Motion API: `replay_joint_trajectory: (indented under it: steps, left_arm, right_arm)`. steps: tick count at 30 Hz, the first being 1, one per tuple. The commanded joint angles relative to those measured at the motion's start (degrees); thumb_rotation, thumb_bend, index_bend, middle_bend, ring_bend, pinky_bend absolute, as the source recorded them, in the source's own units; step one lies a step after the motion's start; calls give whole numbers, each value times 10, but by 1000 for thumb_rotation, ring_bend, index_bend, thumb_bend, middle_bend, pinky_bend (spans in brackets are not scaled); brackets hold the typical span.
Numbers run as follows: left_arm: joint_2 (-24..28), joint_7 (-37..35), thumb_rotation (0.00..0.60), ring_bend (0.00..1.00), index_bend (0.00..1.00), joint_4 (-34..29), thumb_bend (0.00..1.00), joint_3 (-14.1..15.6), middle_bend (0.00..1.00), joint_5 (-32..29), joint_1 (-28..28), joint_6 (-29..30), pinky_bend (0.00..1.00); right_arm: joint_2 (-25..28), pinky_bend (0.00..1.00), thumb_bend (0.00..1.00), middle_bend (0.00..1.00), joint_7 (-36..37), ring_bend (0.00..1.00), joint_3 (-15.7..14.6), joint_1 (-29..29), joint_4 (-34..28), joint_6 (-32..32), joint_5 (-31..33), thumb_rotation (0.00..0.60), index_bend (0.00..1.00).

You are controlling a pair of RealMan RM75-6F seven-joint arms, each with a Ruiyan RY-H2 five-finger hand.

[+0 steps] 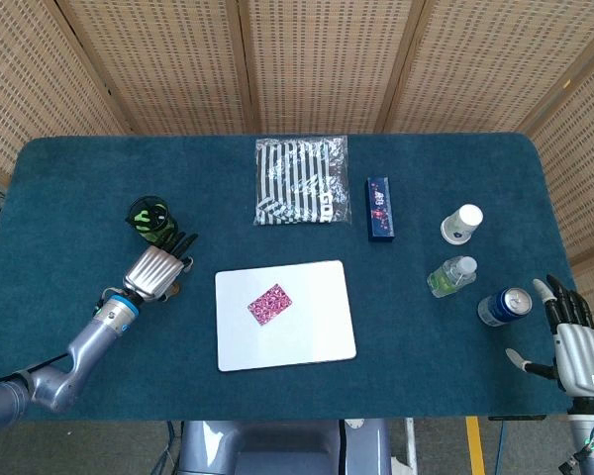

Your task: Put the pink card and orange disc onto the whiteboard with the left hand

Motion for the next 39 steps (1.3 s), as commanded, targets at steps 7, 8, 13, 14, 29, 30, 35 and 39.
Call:
replay_joint_trajectory:
  steps: [7, 8, 13, 14, 29, 30, 35, 39]
  left_arm:
    - [-24, -96, 600, 0, 398, 76, 343, 26, 0, 52, 10, -2, 0]
    - [-26, -99, 600, 0, 398, 82, 343, 29, 0, 56, 11, -2, 0]
    - [-33, -122, 600, 0, 398, 104, 345, 37, 0, 70, 14, 0, 0]
    - [-34, -127, 600, 0, 398, 107, 344, 38, 0, 73, 14, 1, 0]
    - [-47, -171, 600, 0, 398, 145, 339, 52, 0, 102, 22, 11, 0]
    - [-49, -173, 600, 0, 398, 149, 338, 52, 0, 103, 22, 12, 0]
    - [-56, -185, 600, 0, 398, 163, 335, 51, 0, 110, 23, 18, 0]
    - [-62, -191, 600, 0, 398, 168, 328, 51, 0, 116, 22, 20, 0]
  right_arm:
    - [0, 0, 0, 0, 0, 0, 0, 0, 0, 0, 1, 600, 0]
    - [0, 0, 0, 0, 0, 0, 0, 0, 0, 0, 1, 600, 0]
    - [0, 0, 0, 0, 1, 0, 0, 0, 0, 0, 2, 600, 0]
    - [0, 0, 0, 0, 1, 0, 0, 0, 0, -1, 2, 600, 0]
    - [0, 0, 0, 0, 0, 0, 1, -1, 0, 1, 2, 600, 0]
    - [0, 0, 0, 0, 1, 0, 1, -1, 0, 1, 2, 600, 0]
    - [0, 0, 0, 0, 0, 0, 1, -1, -1, 0, 2, 600, 0]
    - [0, 0, 0, 0, 1, 0, 1, -1, -1, 0, 2, 600, 0]
